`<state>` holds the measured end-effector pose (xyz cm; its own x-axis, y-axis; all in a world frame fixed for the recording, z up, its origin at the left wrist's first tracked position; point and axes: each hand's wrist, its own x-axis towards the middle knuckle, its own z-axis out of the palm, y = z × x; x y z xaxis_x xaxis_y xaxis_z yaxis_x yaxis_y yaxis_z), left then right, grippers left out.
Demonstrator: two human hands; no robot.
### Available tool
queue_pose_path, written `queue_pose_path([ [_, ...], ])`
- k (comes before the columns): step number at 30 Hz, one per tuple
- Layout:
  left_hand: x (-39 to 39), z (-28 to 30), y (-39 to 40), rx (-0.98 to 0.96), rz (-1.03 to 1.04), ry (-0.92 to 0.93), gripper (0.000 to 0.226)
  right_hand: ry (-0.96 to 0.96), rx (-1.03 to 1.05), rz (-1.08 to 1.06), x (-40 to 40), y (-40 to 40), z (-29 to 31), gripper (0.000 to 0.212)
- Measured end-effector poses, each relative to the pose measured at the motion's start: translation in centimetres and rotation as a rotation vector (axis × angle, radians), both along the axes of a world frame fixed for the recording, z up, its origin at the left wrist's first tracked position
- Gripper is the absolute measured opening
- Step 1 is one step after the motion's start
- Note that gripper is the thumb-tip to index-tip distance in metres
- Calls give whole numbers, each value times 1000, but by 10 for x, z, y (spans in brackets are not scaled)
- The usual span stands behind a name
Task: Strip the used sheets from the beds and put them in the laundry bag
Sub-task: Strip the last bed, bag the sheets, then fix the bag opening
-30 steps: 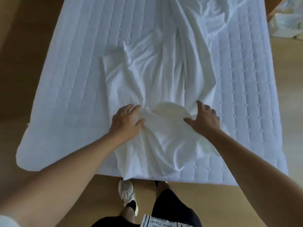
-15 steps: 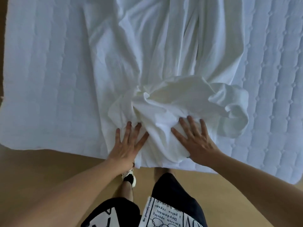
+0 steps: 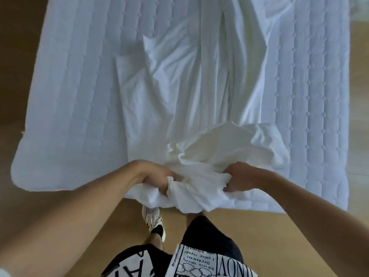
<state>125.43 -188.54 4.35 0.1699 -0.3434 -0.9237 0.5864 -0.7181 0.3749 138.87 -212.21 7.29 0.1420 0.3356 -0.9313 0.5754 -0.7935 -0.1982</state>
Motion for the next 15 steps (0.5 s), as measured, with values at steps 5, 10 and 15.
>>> queue_pose_path([
  [5, 46, 30, 31, 30, 136, -48, 35, -182, 109, -54, 49, 27, 45, 23],
  [10, 54, 8, 55, 805, 484, -967, 55, -984, 670, -523, 67, 26, 17, 41],
  [15, 12, -28, 21, 610, 203, -993, 84, -938, 591, -252, 20, -31, -41, 61],
])
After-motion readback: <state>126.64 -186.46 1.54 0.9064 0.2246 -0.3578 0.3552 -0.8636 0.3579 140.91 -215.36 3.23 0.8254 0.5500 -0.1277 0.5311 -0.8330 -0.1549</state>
